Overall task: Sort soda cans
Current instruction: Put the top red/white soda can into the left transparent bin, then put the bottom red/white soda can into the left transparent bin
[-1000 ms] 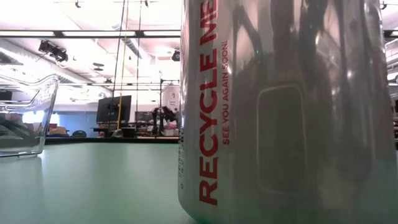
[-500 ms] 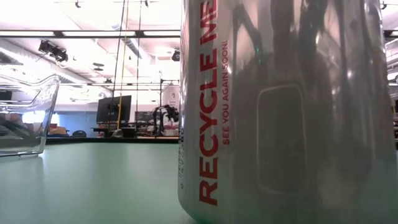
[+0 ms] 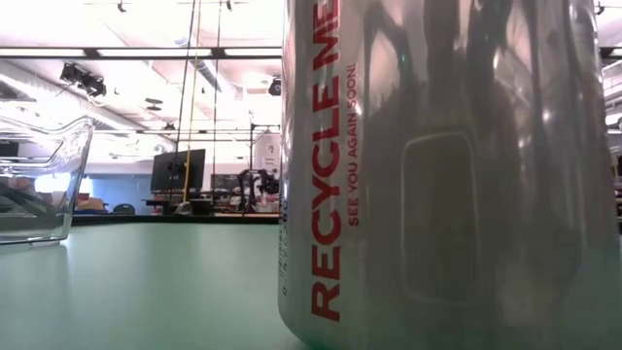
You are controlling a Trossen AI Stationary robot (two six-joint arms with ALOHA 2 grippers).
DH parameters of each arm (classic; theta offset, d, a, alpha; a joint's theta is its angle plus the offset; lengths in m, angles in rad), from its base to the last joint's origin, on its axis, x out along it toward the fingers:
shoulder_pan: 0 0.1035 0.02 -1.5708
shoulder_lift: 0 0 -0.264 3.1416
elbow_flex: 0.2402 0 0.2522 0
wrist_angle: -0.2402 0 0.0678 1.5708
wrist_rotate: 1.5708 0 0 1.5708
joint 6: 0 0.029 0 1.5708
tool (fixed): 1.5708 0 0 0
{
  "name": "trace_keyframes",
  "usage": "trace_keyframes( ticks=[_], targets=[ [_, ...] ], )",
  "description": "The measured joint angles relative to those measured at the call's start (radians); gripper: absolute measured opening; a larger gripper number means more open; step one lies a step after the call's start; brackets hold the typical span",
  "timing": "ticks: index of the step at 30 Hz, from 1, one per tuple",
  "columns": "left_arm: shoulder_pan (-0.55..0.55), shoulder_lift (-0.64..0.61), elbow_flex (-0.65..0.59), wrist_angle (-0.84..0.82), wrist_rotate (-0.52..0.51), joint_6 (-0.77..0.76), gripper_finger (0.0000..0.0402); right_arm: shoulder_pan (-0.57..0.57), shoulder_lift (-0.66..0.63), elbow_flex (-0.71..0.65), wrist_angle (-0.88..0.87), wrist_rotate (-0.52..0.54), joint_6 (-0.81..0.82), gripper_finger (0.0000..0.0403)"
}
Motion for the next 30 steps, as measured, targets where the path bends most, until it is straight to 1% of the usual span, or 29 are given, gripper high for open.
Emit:
trace_keyframes(
  ticks=[2,6,11,14,17,21,24,30],
  targets=[
    [0.0,0.0,0.04,-0.049,-0.03,0.015,0.0364,0.0,0.0,0.0,0.0,0.0,0.0,0.0234],
    [0.0,-0.001,0.123,-0.127,-0.146,0.037,0.0364,0.0,0.0,0.0,0.0,0.0,-0.003,0.0244],
    [0.0,-0.002,0.196,-0.148,-0.282,0.04,0.0364,0.0,0.0,0.0,0.0,0.0,-0.007,0.0255],
    [-0.01,-0.003,0.204,-0.129,-0.436,0.065,0.0364,0.002,0.0,0.0,0.0,0.0,-0.008,0.0261],
    [-0.017,-0.003,0.192,-0.084,-0.601,0.157,0.0364,0.009,-0.002,0.0,0.001,-0.001,-0.015,0.0266],
    [-0.013,-0.003,0.167,-0.007,-0.735,0.273,0.0364,0.027,-0.005,0.014,-0.015,-0.01,-0.03,0.0266],
    [0.0,-0.003,0.135,0.084,-0.789,0.355,0.0364,0.043,-0.007,0.048,-0.04,-0.01,-0.031,0.0261],
    [0.031,-0.002,0.043,0.271,-0.788,0.505,0.0364,0.069,-0.008,0.1,-0.061,-0.01,-0.035,0.0248]
  ],
)
